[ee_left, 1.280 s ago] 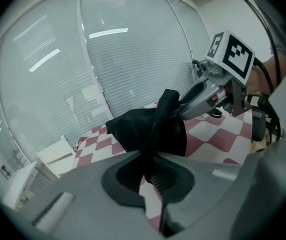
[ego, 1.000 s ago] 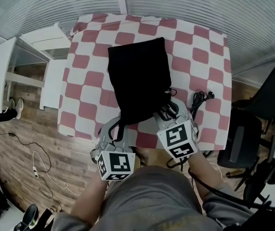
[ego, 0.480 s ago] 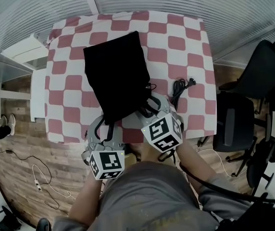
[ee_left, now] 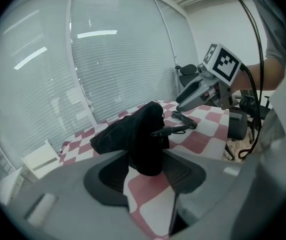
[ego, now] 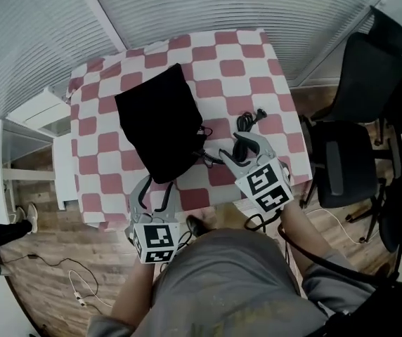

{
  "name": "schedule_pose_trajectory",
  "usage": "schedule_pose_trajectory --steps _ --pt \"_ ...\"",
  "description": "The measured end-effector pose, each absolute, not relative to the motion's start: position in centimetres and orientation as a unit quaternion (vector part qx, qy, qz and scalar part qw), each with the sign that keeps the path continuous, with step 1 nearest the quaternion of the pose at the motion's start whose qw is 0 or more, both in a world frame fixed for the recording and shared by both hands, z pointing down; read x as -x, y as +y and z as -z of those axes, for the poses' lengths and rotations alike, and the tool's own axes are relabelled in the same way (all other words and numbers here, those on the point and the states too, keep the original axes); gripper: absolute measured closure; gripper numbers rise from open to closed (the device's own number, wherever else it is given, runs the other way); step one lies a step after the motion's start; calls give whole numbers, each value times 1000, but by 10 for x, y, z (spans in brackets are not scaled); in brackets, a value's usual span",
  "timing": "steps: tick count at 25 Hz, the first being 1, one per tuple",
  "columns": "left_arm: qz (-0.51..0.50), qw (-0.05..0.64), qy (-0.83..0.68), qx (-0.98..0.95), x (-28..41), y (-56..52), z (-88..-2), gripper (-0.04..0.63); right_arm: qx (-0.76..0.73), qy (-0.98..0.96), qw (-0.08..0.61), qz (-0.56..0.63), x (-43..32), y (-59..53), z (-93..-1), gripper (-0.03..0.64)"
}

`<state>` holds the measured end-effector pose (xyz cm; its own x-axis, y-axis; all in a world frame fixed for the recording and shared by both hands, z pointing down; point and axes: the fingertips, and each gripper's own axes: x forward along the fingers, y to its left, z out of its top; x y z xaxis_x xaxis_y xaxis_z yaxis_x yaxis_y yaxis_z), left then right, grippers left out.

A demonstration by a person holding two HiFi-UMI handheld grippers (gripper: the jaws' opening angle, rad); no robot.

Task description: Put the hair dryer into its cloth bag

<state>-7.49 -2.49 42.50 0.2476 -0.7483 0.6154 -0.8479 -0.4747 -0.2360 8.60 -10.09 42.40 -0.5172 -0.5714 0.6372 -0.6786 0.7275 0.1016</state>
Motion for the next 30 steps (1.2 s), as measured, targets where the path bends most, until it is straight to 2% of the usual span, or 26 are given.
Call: schedule_pose_trajectory --steps 7,18,20,22,23,30 --pt "-350 67 -501 -789 70 -25 -420 389 -291 -874 389 32 -54 -108 -438 431" --pt "-336 111 -526 -773 77 -32 -428 392 -236 -878 414 47 -30 -127 -478 466" --pt "-339 110 -529 -770 78 -35 -432 392 -226 -878 418 57 -28 -129 -482 489" --pt "-344 102 -531 -768 80 -39 -434 402 -217 -879 418 70 -27 -129 -481 551" --pt "-345 98 -532 -767 81 -41 -435 409 -213 -880 418 74 -27 -127 -480 560" --pt "-347 84 -531 -769 85 -47 -436 429 -219 -877 419 81 -47 -113 -463 575"
